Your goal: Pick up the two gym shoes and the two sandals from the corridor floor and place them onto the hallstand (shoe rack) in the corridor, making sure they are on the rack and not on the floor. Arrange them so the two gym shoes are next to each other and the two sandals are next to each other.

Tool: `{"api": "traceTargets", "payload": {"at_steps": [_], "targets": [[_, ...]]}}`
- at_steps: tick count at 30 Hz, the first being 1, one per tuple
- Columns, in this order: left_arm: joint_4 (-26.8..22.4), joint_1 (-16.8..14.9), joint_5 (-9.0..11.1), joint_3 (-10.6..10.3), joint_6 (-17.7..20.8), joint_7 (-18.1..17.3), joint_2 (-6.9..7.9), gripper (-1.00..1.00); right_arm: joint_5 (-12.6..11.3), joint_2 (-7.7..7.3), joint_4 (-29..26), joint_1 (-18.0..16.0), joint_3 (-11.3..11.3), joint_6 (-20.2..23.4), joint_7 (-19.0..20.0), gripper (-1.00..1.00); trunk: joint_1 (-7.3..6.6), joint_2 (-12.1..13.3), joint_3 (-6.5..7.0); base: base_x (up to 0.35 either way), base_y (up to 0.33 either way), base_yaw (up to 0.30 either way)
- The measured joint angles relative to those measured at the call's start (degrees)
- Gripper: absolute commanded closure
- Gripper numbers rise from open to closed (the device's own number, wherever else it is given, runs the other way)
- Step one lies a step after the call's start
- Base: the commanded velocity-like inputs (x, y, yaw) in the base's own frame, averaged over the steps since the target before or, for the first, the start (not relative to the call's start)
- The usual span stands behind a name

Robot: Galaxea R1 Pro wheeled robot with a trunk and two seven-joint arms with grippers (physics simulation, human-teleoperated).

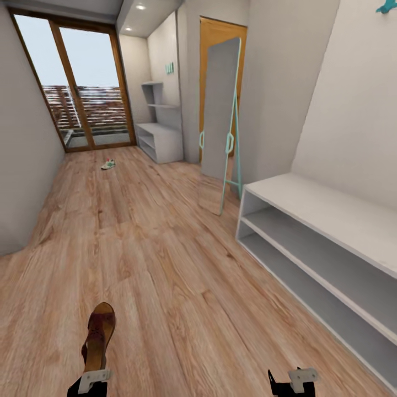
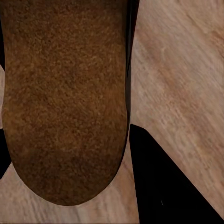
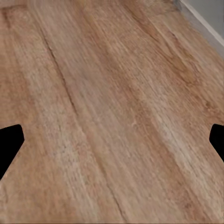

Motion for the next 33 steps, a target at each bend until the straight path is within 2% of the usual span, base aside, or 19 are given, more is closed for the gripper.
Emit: {"api": "traceTargets", "payload": {"at_steps": [33], "targets": [[0.0,0.0,0.1,0.0,0.0,0.0,0.09,1.0,0.0,0.0,0.0,0.0,0.0,0.0,0.0,-1.0,0.0,0.0,-1.91,0.336,0.001,0.223]]}}
